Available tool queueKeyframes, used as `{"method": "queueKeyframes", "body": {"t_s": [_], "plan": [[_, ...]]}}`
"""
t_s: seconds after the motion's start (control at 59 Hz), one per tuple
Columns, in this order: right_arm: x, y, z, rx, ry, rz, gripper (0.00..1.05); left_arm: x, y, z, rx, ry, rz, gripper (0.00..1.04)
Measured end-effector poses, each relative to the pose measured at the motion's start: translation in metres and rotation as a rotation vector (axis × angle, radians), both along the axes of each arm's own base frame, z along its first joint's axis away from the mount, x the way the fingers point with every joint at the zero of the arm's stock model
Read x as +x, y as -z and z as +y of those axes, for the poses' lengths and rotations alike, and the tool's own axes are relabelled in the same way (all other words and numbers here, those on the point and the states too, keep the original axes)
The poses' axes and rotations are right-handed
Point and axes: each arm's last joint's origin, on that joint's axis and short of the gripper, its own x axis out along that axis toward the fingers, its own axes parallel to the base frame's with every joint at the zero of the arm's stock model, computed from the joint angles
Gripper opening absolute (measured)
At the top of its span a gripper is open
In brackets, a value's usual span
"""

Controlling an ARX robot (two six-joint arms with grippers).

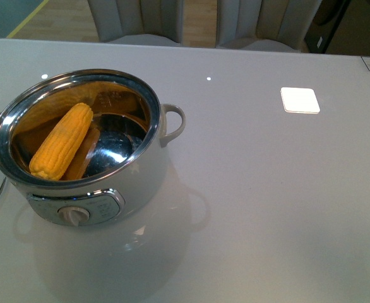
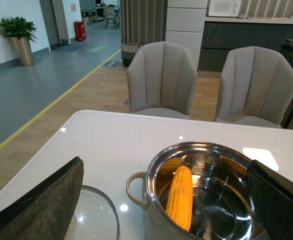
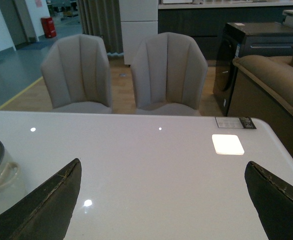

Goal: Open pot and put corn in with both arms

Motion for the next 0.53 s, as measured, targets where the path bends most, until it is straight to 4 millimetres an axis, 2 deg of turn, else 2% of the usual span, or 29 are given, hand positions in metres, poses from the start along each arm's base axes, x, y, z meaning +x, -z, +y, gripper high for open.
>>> {"method": "queueKeyframes", "body": {"t_s": [0.526], "plan": [[0.0,0.0,0.0,0.0,0.0,0.0,0.96,0.0,0.0,0.0,0.0,0.0,0.0,0.98]]}}
